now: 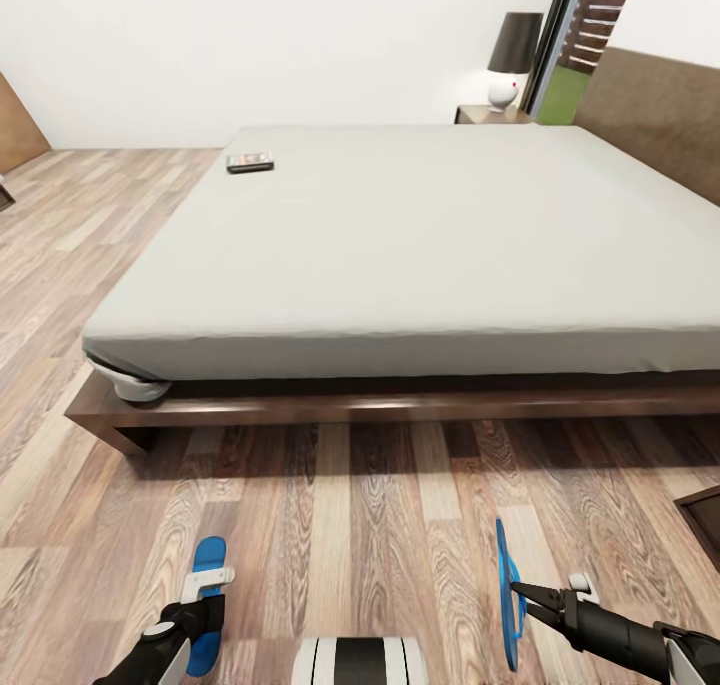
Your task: In the bedroom, move the book from the bed onto either nightstand, and place the two sandals side by side next to the bed.
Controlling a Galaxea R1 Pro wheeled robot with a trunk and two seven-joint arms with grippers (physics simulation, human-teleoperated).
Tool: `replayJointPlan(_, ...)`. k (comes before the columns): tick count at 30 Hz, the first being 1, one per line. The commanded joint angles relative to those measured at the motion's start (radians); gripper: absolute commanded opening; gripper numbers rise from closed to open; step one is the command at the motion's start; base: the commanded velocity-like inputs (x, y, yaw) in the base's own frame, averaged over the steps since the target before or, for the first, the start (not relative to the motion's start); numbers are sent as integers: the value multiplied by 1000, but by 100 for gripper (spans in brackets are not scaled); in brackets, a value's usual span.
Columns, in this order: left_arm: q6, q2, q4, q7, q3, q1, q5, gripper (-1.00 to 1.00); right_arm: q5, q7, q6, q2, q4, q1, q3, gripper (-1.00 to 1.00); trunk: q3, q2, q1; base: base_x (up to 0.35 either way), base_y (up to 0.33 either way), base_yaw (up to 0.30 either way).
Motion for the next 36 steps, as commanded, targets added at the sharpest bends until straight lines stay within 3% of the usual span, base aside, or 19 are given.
replayJointPlan(1, 5, -1, -2, 0, 4, 0, -7, -100, -4, 2, 9, 0, 0, 0, 0, -100, -5, -1, 0, 0, 0, 0)
replayJointPlan(20, 4, 1, -4, -2, 4, 0, -7, -100, -4, 2, 9, 0, 0, 0, 0, -100, -12, -1, 1, 67, 14, 0)
replayJointPlan(36, 5, 1, -4, -2, 4, 0, -7, -100, -4, 2, 9, 0, -1, 0, -1, -100, -12, -1, 1, 255, 173, 0)
